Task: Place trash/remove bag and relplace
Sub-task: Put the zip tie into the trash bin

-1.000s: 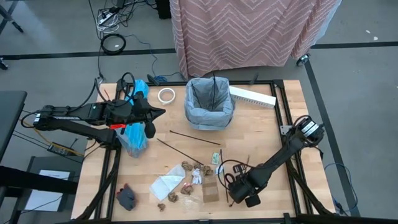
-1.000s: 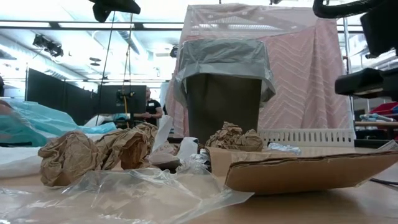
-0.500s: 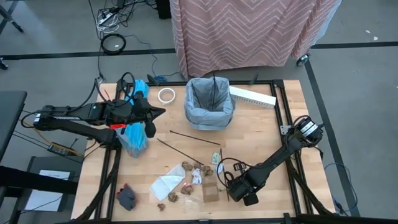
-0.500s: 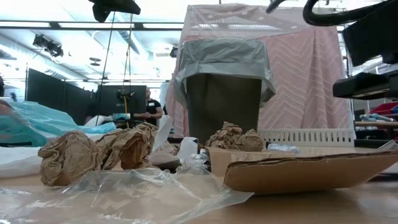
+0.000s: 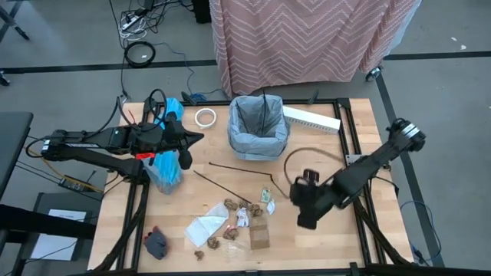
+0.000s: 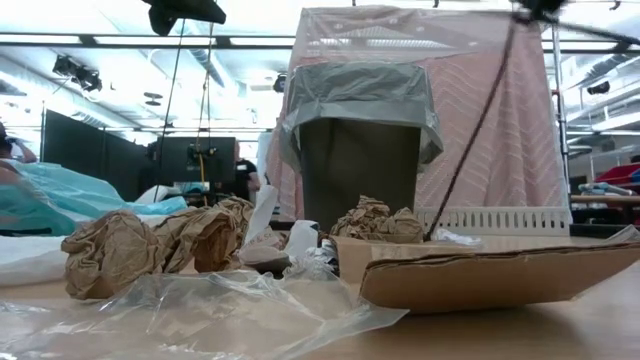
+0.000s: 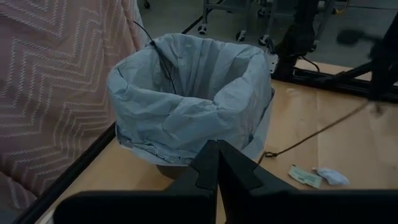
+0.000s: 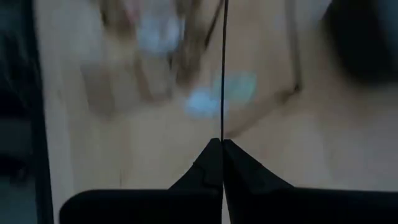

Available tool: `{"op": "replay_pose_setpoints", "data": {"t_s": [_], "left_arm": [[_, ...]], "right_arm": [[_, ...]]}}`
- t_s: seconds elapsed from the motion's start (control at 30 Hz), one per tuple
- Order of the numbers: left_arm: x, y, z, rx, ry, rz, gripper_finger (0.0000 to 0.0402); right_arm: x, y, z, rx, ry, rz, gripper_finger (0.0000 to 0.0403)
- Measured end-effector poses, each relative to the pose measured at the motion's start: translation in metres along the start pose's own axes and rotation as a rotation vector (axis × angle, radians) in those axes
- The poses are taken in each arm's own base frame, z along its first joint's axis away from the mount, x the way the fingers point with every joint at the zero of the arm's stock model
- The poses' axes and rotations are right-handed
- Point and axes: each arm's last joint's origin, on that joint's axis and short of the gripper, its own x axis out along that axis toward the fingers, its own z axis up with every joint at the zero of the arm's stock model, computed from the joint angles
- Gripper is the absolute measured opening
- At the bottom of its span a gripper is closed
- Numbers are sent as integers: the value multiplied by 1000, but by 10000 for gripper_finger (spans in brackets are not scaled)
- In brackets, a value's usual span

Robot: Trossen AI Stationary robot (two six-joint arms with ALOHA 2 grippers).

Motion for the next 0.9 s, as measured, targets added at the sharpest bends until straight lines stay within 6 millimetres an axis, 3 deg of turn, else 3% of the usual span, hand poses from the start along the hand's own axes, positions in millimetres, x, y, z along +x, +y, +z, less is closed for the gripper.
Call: {"op": "replay_pose_setpoints", "data": {"t_s": [0.13, 0.33, 0.67, 0.8, 0.9], "left_arm": [[0, 0, 0, 0, -4, 14, 15], [0, 0, 0, 0, -5, 17, 15], [0, 1, 0, 0, -8, 31, 15], [0, 1, 0, 0, -8, 32, 15], [0, 1, 0, 0, -8, 33, 15]], "right_arm": [[-30, -17, 32, 28, -287, -24, 0], [-50, -46, 80, 16, -626, -197, 0], [-58, -121, 148, -50, -965, -532, 0], [-60, -148, 158, -21, -1047, -518, 0], [-45, -162, 155, 37, -1055, -464, 0]]}}
